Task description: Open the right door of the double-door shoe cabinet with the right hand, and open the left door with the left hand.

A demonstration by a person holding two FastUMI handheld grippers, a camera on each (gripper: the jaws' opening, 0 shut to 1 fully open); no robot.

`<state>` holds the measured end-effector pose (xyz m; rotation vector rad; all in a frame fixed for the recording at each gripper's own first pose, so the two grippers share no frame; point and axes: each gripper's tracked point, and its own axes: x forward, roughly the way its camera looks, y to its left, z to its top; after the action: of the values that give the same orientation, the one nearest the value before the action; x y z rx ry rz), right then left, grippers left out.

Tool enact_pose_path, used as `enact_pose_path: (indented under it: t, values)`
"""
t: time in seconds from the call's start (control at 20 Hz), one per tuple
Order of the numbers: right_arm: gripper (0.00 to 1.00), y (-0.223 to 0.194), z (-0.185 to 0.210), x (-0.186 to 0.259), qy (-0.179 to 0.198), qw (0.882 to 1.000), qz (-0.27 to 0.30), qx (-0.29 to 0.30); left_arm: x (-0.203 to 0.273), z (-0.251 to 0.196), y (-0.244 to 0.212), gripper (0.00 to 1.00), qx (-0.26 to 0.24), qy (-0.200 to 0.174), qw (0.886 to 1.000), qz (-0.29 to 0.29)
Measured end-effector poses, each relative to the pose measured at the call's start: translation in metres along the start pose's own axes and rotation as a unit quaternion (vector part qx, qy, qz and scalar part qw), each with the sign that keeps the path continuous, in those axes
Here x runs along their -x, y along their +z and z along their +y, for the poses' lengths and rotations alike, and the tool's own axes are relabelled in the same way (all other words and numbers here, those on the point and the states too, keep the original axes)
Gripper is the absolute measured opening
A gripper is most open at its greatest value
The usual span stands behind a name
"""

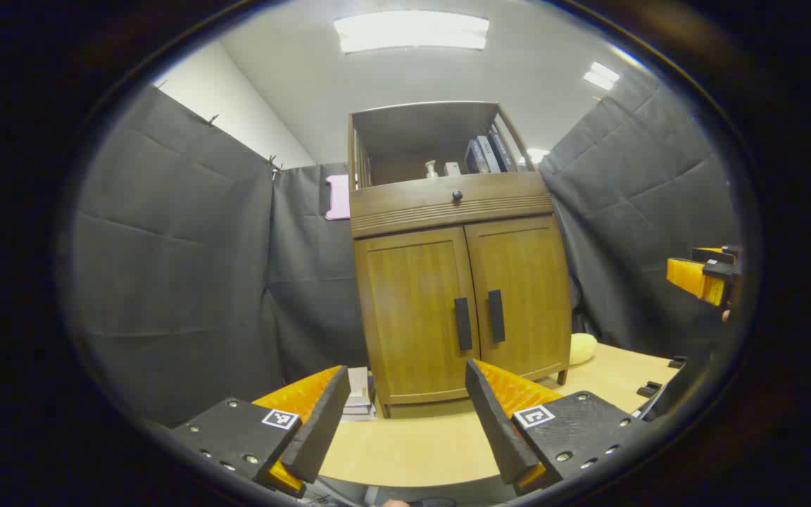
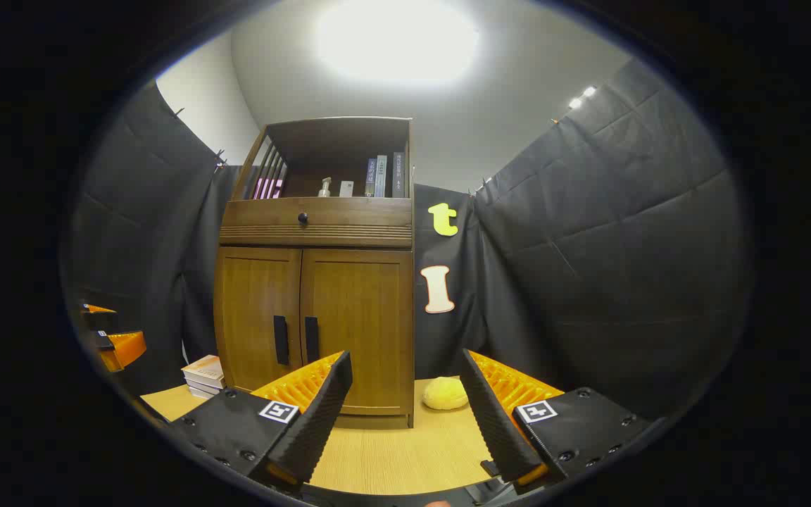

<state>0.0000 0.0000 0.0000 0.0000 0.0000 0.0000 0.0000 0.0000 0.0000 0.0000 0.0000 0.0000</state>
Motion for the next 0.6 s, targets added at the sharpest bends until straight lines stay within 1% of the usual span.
enact_pose_path:
  t: [0.3,0.6]
  values:
    - [0.96,-0.002,0.003,0.000,-0.001,1.000,0.002,0.002,0.001,0.001,0.001,0.96,-0.002,-0.002,1.000,0.001]
    - [0.96,0.002,0.014,-0.002,-0.001,1.000,-0.002,0.001,0.002,0.005,0.007,0.96,-0.006,-0.002,1.000,-0.003]
